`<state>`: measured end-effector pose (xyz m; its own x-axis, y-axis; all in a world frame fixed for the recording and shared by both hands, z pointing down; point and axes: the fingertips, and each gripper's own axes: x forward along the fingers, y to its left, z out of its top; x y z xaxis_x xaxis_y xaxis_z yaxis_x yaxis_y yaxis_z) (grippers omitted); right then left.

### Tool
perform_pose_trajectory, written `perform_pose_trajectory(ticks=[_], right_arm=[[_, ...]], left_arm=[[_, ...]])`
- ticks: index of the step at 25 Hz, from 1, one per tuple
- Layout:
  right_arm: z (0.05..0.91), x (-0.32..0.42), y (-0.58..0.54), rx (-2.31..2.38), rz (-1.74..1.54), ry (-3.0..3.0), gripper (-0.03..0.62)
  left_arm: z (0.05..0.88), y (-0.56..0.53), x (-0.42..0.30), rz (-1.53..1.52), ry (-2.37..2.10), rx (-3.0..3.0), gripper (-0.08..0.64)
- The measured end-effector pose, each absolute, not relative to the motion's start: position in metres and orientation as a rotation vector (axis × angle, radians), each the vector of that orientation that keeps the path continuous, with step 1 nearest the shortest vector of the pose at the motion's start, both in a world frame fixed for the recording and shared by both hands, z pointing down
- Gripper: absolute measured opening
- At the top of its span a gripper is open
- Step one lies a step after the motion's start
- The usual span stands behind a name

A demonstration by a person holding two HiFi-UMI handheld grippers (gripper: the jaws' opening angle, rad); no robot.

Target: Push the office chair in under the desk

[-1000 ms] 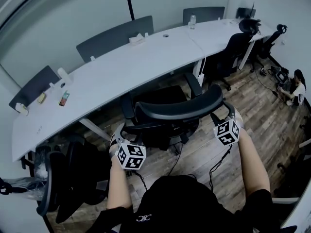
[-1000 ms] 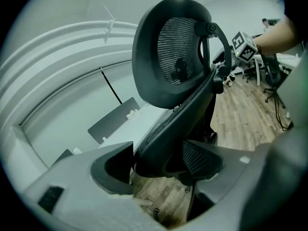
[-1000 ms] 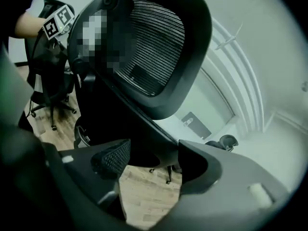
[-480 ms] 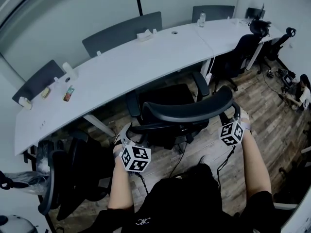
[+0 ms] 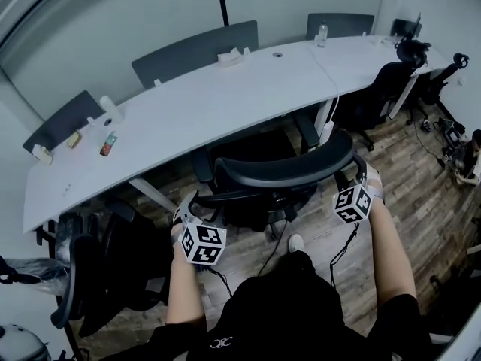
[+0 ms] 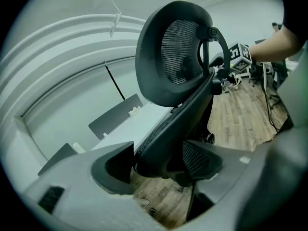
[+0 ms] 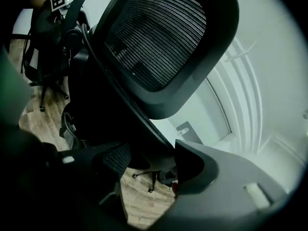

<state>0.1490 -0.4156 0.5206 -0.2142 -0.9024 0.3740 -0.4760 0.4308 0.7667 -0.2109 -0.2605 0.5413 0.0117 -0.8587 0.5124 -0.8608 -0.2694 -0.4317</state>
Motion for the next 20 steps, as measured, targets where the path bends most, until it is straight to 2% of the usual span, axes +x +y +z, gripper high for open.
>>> perform_pose_trajectory(ticks=[20], right_arm=[[0.518, 0.085, -0.55, 1.068, -0.685, -1.962, 0.295]], left_arm=[[0.542, -0.366, -0.266, 1.223, -2.009, 2.055, 0.308]])
